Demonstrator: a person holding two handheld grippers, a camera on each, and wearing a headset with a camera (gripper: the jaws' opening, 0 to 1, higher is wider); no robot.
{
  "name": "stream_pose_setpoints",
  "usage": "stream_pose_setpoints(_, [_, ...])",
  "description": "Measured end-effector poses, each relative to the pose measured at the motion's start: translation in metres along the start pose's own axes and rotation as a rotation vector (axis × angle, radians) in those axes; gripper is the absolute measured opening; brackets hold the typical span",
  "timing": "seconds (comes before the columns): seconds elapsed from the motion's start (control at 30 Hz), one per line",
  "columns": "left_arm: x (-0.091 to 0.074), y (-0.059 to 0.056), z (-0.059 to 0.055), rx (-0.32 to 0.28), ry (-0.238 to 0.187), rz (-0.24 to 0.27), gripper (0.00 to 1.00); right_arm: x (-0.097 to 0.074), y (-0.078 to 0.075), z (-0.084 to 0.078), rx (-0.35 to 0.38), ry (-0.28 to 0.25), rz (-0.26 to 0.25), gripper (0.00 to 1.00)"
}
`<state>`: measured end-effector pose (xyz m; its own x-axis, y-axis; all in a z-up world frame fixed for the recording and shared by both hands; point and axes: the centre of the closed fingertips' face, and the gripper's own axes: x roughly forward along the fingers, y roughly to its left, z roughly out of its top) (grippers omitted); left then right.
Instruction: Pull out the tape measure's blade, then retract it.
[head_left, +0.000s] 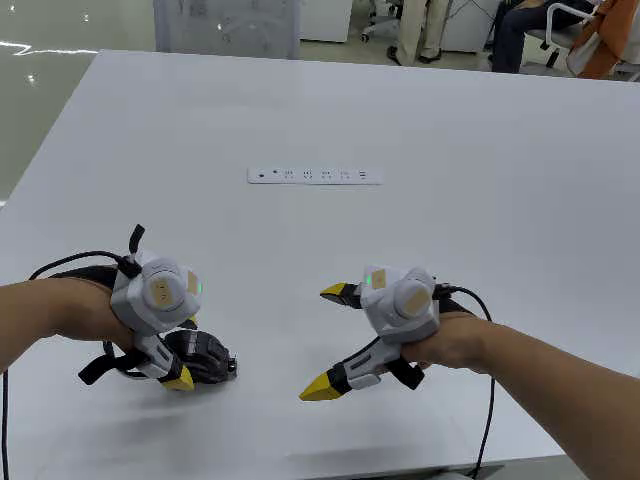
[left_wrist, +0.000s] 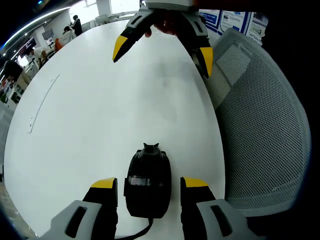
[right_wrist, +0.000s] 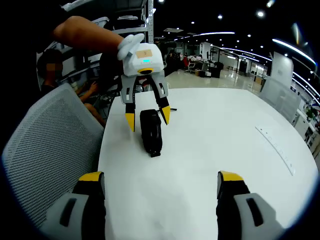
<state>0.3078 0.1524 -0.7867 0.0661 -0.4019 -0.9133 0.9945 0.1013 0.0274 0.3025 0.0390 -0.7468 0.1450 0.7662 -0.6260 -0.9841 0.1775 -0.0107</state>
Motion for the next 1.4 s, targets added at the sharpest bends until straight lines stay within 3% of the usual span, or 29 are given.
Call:
stream_pose_setpoints(0.1, [0.006, 0.004, -0.004, -0.009, 0.013, 0.000, 0.35, 0.010, 0.005, 0.003, -0.009, 0.008, 0.021, 0.93])
stream_pose_setpoints(0.33, [0.005, 0.001, -0.003, -0.014, 0.012, -0.007, 0.34, 0.026, 0.007, 0.013, -0.024, 0.006, 0.053, 0.89])
stream_pose_setpoints(0.57, [0.008, 0.004, -0.006, -0.018, 0.043, -0.011, 0.34, 0.043, 0.003, 0.016, -0.046, 0.022, 0.075, 0.82])
stream_pose_setpoints(0.93, [0.008, 0.004, -0.006, -0.037, 0.011, 0.005, 0.34, 0.074, 0.007, 0.018, -0.051, 0.048, 0.092, 0.70])
stream_pose_setpoints(1.03, [0.008, 0.004, -0.005, -0.043, 0.001, 0.004, 0.34, 0.081, 0.007, 0.016, -0.051, 0.061, 0.094, 0.67])
stream_pose_setpoints(1.2, [0.008, 0.003, -0.005, -0.040, 0.007, -0.006, 0.34, 0.092, 0.008, 0.002, -0.089, 0.128, 0.098, 0.57])
stream_pose_setpoints(1.4, [0.007, 0.003, -0.005, -0.051, -0.006, -0.010, 0.34, 0.105, 0.009, -0.003, -0.109, 0.147, 0.098, 0.42])
